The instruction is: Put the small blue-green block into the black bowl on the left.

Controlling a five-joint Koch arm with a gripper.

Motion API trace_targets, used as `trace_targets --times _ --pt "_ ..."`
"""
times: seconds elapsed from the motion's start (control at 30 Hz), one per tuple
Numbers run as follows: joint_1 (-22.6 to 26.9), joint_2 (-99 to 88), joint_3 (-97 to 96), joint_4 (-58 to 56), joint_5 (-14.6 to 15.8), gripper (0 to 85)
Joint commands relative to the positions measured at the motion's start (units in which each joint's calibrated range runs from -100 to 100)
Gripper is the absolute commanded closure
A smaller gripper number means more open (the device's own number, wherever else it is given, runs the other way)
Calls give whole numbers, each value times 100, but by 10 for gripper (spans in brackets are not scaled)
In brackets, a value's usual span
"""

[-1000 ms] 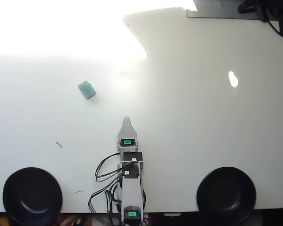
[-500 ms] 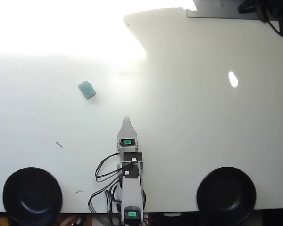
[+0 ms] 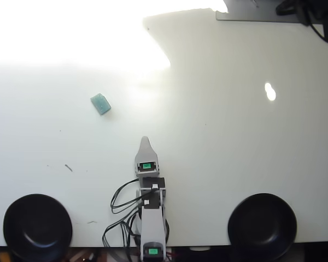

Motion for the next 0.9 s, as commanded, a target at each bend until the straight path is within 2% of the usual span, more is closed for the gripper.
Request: trace_targets --times 0.0,0.1,0.3,0.33,0.4,0.5,0.6,0.73,0.77,0.83,0.87 --pt "5 -403 0 -429 10 392" --pt "24 -842 9 -616 215 392" --pt "186 -1142 231 -640 215 400" --pt "190 -1131 277 -624 127 422" --pt "230 -1131 342 -583 -274 430" --pt "567 -1131 435 -397 -347 428" --pt "801 -1110 693 -397 -562 411" --pt "967 -917 1035 -381 -1182 406" --pt "977 -778 1146 -356 -1416 399" --pt "1035 -553 1470 -389 -1529 399" --pt "1035 -403 1599 -356 -1690 400"
